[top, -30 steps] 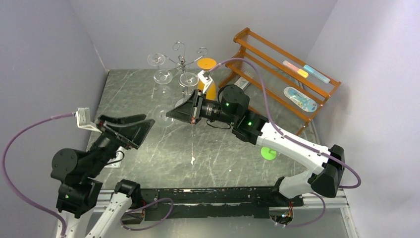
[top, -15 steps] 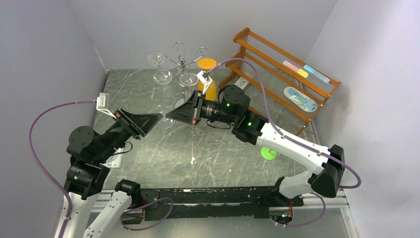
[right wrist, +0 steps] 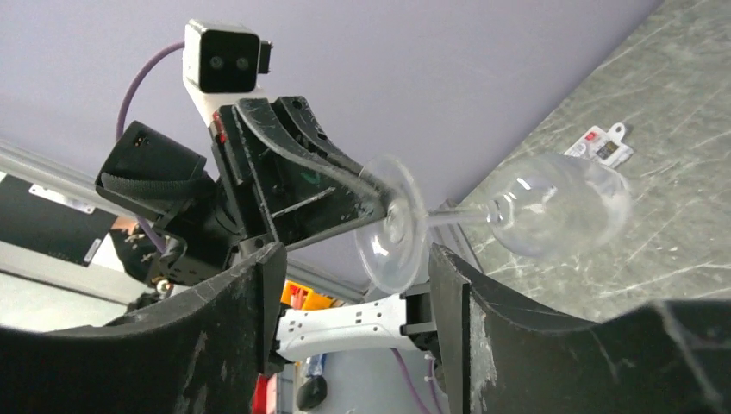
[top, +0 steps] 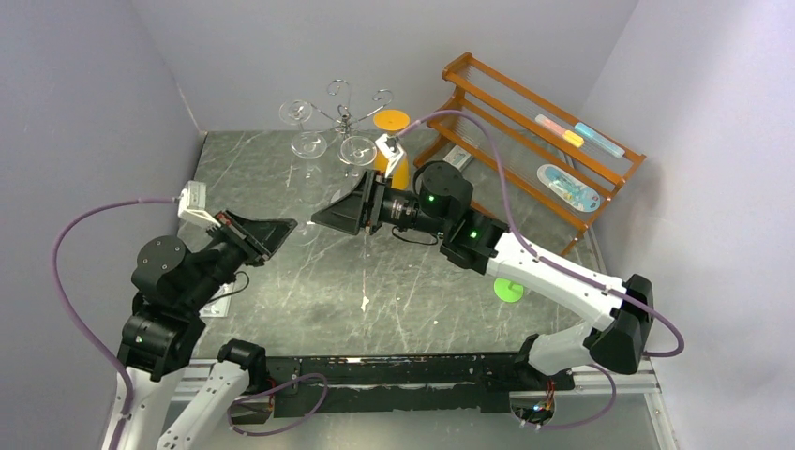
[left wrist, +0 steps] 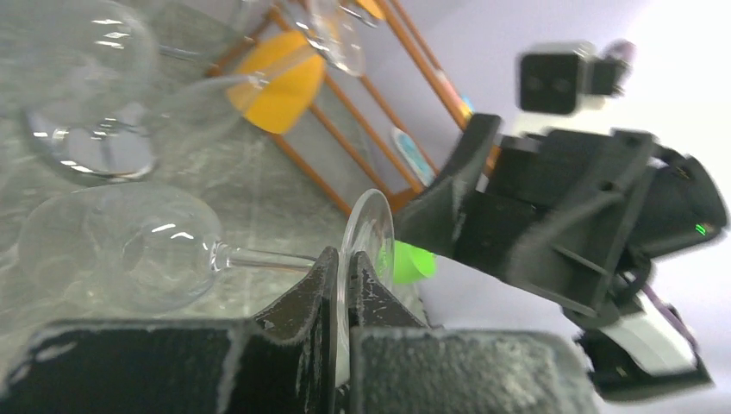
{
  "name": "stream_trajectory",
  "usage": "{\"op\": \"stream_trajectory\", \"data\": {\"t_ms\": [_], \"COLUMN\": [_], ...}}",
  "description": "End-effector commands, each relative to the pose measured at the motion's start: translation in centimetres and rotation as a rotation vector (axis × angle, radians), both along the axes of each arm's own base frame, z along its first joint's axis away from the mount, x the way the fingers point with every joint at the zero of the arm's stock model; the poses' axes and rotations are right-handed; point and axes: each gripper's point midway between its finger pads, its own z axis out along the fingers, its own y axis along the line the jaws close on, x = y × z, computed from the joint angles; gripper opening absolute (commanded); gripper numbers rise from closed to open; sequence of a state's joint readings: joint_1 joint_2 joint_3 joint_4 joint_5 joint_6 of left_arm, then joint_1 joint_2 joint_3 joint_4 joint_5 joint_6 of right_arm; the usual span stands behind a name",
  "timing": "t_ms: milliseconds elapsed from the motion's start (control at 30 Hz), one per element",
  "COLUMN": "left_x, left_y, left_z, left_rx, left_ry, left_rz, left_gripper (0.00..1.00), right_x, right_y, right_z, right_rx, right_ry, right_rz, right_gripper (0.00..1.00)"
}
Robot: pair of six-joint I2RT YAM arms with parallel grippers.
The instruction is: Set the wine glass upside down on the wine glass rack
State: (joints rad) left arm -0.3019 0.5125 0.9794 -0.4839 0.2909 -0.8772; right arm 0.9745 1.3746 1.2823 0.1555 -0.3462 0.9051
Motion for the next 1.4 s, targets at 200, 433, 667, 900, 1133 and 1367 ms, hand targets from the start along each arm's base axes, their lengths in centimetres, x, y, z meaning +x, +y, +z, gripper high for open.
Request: {"op": "stream_trajectory", "data": {"t_ms": [200, 433, 667, 900, 1133, 1367], "left_x": [3.1, 7.0, 13.8, 20.4, 26.5, 30.9], "left_y": [7.0, 8.9, 9.4, 7.2, 5.7, 3.2], "left_z": [0.5, 4.8, 8.2, 11.9, 13.6, 13.0], "left_rx": [0.129, 0.138, 0.283, 0.320, 0.260, 0.210], "left_ry": [0.017, -0.072, -0.132, -0.227, -0.296, -0.337], "left_rz": [0.423, 0.582, 0.696, 0.661, 0.546, 0.382], "left_gripper": [0.05, 0.05, 0.05, 0.05, 0.05, 0.05], "right_x": [1.6, 1.9, 1.7, 1.0, 0.2, -0.1], "right_y": [-5.0, -7.9, -10.0, -11.2, -12.3, -13.4], "right_z": [2.0, 1.7, 1.9, 0.7, 0.3, 0.7], "right_rx": [0.017, -0.006, -0.020, -0.041, -0.039, -0.033], "right_ry": [-0.090, -0.106, -0.139, -0.133, -0.132, -0.184], "right_rz": [-0.237, -0.343, -0.396, -0.400, -0.398, -0.417], "right_gripper": [0.79, 0.78, 0.78, 0.77, 0.76, 0.76]}}
